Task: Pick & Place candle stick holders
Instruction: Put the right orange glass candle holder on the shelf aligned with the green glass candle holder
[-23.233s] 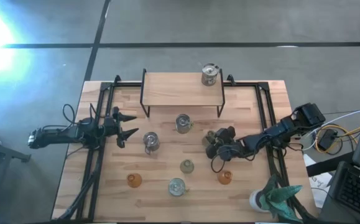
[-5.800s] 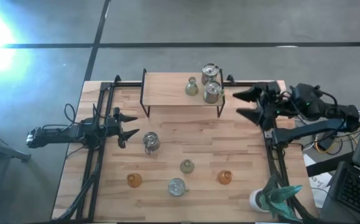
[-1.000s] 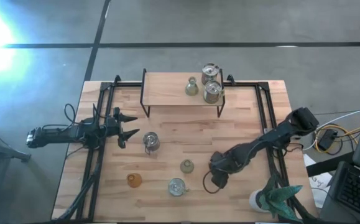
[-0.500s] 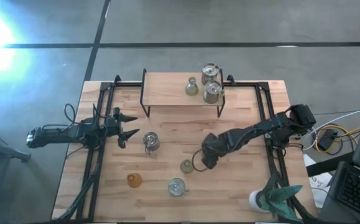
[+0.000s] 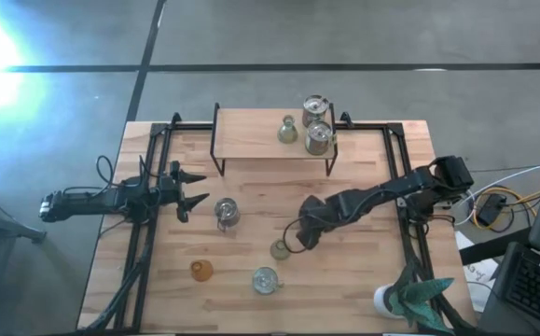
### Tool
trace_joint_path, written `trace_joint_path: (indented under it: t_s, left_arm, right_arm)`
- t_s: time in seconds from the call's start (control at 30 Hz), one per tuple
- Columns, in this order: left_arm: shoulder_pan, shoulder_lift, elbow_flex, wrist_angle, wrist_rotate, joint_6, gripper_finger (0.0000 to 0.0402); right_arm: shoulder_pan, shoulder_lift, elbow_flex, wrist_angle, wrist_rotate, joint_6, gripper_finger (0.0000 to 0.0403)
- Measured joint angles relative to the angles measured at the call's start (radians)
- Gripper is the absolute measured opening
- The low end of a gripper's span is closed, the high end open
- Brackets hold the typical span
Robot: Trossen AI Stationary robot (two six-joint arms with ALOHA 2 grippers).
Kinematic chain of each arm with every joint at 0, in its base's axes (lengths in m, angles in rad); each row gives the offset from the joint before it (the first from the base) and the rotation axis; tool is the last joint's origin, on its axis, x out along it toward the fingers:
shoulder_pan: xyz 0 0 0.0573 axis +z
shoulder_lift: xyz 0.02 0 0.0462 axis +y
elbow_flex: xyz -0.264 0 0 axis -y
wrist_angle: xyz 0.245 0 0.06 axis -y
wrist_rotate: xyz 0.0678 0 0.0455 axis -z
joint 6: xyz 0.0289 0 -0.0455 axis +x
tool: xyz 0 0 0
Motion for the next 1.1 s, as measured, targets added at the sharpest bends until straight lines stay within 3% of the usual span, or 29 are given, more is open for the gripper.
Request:
trace_joint_path:
  t_s: [0.33, 0.53, 0.8, 1.1]
  left_arm:
    - [0.0, 0.0, 0.0, 0.0, 0.0, 0.0, 0.0273]
    - [0.0, 0.0, 0.0, 0.0, 0.0, 0.0, 0.0273]
    - [0.0, 0.0, 0.0, 0.0, 0.0, 0.0, 0.0273]
    - [0.0, 0.0, 0.0, 0.0, 0.0, 0.0, 0.0273]
  right_arm:
    - [-0.002, 0.003, 0.014, -0.005, 0.163, 0.023, 0.027]
    - [-0.002, 0.01, 0.013, -0.005, 0.208, 0.05, 0.0287]
    - [-0.002, 0.01, 0.006, 0.01, 0.218, 0.077, 0.0252]
    - [-0.002, 0.01, 0.0, 0.03, 0.219, 0.075, 0.0171]
